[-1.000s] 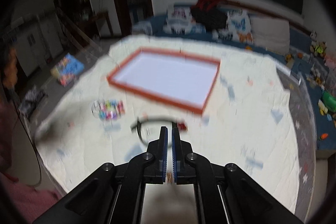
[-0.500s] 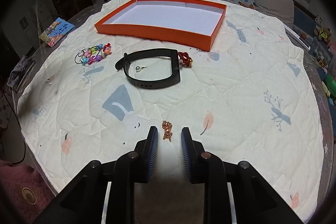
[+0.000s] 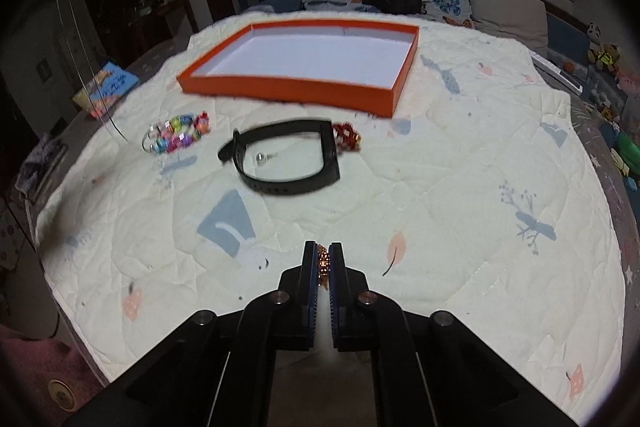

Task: Organize jewelry
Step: 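Carry the silver earrings with left while right carries the copper chain toward the tray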

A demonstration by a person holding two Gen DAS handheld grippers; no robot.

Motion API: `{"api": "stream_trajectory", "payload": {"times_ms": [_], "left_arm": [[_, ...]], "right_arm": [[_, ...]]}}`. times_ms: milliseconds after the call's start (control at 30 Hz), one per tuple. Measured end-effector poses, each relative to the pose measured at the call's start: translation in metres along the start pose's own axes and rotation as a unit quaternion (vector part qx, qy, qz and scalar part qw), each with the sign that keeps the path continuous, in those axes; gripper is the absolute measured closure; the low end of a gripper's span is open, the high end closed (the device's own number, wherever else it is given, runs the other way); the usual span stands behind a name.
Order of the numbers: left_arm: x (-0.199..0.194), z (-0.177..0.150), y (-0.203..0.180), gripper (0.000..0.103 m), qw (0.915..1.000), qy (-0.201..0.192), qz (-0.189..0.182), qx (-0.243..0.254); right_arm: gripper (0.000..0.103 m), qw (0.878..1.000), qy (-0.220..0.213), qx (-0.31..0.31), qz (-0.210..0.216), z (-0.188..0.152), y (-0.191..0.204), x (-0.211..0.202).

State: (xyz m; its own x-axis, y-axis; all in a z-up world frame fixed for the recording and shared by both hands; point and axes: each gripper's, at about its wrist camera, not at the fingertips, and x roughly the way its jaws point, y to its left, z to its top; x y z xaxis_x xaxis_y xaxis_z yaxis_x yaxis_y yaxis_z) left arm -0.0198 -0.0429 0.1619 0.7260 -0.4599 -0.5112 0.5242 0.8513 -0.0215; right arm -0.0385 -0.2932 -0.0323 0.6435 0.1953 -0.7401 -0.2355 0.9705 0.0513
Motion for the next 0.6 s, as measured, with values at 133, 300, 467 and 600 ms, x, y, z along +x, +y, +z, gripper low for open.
{"api": "stream_trajectory", "payload": {"times_ms": [133, 300, 467, 600], "left_arm": [[0.0, 0.001, 0.005, 0.097, 1.0, -0.004, 0.004, -0.002], [-0.002, 0.005, 0.008, 0.097, 0.9999, -0.009, 0.008, -0.004], [-0.003, 0.021, 0.012, 0.097, 0.9997, -0.019, 0.014, 0.001], [0.0, 0.045, 0.019, 0.097, 0.9992, -0.033, 0.019, 0.008]], "right_arm": [[0.096, 1.0, -0.026, -0.002, 0.005, 0.011, 0.002, -0.017], [0.096, 0.999, -0.047, -0.008, 0.011, 0.027, 0.005, -0.032], [0.096, 0.997, -0.073, -0.018, 0.009, 0.048, 0.006, -0.043], [0.096, 0.995, -0.096, -0.029, 0.005, 0.07, 0.007, -0.048]]}}
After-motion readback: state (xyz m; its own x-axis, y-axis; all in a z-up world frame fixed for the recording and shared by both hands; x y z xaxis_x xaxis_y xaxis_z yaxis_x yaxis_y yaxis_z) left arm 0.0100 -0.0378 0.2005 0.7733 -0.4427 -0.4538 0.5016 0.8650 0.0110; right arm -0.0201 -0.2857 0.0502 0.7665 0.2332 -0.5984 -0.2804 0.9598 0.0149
